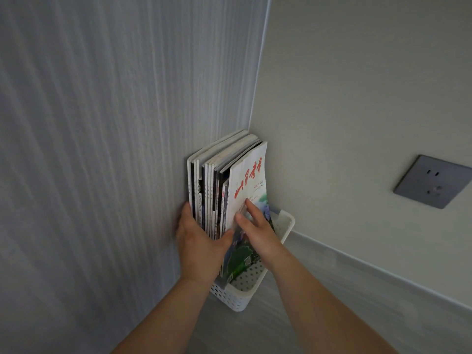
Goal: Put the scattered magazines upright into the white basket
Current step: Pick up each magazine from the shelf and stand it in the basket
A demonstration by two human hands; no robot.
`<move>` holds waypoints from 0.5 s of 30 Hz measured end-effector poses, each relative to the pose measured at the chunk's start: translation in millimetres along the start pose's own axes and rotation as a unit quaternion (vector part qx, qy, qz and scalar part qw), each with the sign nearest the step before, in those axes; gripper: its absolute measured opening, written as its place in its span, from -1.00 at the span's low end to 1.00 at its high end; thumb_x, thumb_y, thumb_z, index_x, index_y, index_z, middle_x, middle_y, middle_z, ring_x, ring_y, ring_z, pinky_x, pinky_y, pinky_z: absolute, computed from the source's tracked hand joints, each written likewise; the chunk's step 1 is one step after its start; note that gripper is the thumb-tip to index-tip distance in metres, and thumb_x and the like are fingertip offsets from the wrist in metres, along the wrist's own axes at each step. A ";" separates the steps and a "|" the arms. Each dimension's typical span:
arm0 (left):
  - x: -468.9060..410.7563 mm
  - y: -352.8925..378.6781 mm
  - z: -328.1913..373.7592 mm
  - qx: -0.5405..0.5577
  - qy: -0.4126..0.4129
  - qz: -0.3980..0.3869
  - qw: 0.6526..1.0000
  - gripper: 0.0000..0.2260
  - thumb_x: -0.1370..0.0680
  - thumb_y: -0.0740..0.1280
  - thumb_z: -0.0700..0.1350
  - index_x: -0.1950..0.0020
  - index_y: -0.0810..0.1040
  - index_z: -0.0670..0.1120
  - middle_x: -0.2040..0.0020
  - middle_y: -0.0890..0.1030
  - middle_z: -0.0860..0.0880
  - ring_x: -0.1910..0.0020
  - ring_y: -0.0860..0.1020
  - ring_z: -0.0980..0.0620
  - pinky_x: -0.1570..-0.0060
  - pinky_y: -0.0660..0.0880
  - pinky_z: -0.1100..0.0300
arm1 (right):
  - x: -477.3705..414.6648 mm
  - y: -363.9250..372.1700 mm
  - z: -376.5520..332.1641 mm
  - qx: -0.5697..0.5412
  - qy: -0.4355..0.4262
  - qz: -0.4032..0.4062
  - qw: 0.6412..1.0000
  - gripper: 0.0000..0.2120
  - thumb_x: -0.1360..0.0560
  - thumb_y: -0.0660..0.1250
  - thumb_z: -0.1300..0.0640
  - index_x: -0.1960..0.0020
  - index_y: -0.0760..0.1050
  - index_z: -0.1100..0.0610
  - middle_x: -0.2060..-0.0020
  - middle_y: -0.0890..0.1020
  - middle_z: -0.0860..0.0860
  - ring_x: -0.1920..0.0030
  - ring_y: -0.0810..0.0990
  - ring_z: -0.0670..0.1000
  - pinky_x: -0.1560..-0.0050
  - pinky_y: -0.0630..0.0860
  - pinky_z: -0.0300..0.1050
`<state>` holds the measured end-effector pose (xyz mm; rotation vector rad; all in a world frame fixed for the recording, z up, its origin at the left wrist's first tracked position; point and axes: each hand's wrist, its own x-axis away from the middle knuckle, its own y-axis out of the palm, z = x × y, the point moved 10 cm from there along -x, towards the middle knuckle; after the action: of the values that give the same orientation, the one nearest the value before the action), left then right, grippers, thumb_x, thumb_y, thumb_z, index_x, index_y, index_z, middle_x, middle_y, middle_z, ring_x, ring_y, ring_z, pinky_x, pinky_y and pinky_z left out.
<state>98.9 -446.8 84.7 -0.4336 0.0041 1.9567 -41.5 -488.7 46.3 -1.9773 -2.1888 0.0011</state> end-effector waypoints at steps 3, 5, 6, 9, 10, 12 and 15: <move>-0.5 -0.2 -6.5 0.030 -0.029 0.013 0.999 -0.30 -0.25 0.50 -0.27 -0.27 0.23 0.01 -0.08 0.41 0.10 -0.07 0.44 0.10 -0.05 0.42 0.19 | -1.0 -5.4 -1.8 0.026 -0.007 0.002 1.000 -0.49 -0.50 0.18 -0.07 -0.41 0.13 -0.09 -0.42 0.26 0.00 -0.37 0.28 0.04 -0.31 0.28 -0.05; -1.1 -1.1 -12.5 0.030 -0.041 0.023 0.998 -0.29 -0.25 0.50 -0.27 -0.27 0.21 0.00 -0.05 0.38 0.11 -0.04 0.41 0.12 -0.03 0.41 0.20 | -8.1 -19.4 -7.1 0.049 -0.015 0.037 0.998 -0.53 -0.50 0.16 -0.10 -0.38 0.20 -0.07 -0.41 0.29 0.02 -0.36 0.30 0.06 -0.30 0.30 0.00; -1.5 -1.7 -15.2 0.031 -0.045 0.026 0.998 -0.29 -0.25 0.49 -0.27 -0.27 0.20 0.01 -0.05 0.37 0.11 -0.04 0.40 0.12 -0.02 0.41 0.19 | -13.9 -30.2 -11.2 0.058 -0.016 0.066 0.996 -0.55 -0.51 0.14 -0.11 -0.37 0.22 -0.05 -0.39 0.31 0.03 -0.35 0.32 0.09 -0.29 0.31 0.03; -0.8 -2.1 -20.2 0.032 -0.045 0.032 0.998 -0.29 -0.25 0.50 -0.27 -0.26 0.20 0.03 -0.06 0.37 0.13 -0.04 0.40 0.14 0.01 0.41 0.26 | -37.4 -62.7 -24.5 0.029 -0.015 0.139 0.990 -0.59 -0.53 0.09 -0.09 -0.32 0.24 0.04 -0.30 0.41 0.08 -0.27 0.40 0.13 -0.24 0.36 0.07; -1.2 -2.3 -20.9 0.032 -0.040 0.034 0.998 -0.30 -0.24 0.50 -0.27 -0.25 0.21 0.03 -0.03 0.38 0.15 -0.01 0.41 0.17 0.08 0.42 0.35 | -47.8 -69.9 -27.0 0.020 -0.011 0.149 0.989 -0.60 -0.54 0.07 -0.09 -0.31 0.25 0.05 -0.26 0.43 0.08 -0.23 0.42 0.12 -0.19 0.37 0.04; -2.7 -1.5 -23.6 0.041 -0.035 0.038 0.998 -0.31 -0.23 0.51 -0.26 -0.22 0.24 0.05 0.06 0.41 0.25 0.12 0.44 0.29 0.21 0.35 0.50 | -70.3 -75.8 -28.0 0.000 0.002 0.143 0.990 -0.61 -0.53 0.04 -0.12 -0.26 0.30 0.06 -0.18 0.44 0.02 -0.14 0.42 0.07 -0.17 0.37 0.01; -2.3 -0.6 -29.3 0.044 -0.026 0.042 0.998 -0.32 -0.21 0.52 -0.24 -0.15 0.24 0.14 0.10 0.37 0.38 0.15 0.41 0.46 0.21 0.36 0.48 | -104.3 -64.8 -26.8 -0.035 0.016 0.103 0.994 -0.59 -0.51 0.02 -0.20 0.06 0.53 0.03 -0.05 0.57 0.04 -0.08 0.51 0.05 -0.23 0.39 0.03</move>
<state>109.0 -454.4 58.2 -0.3305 0.0761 2.0420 -92.1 -602.0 66.2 -2.2160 -1.9807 -0.0785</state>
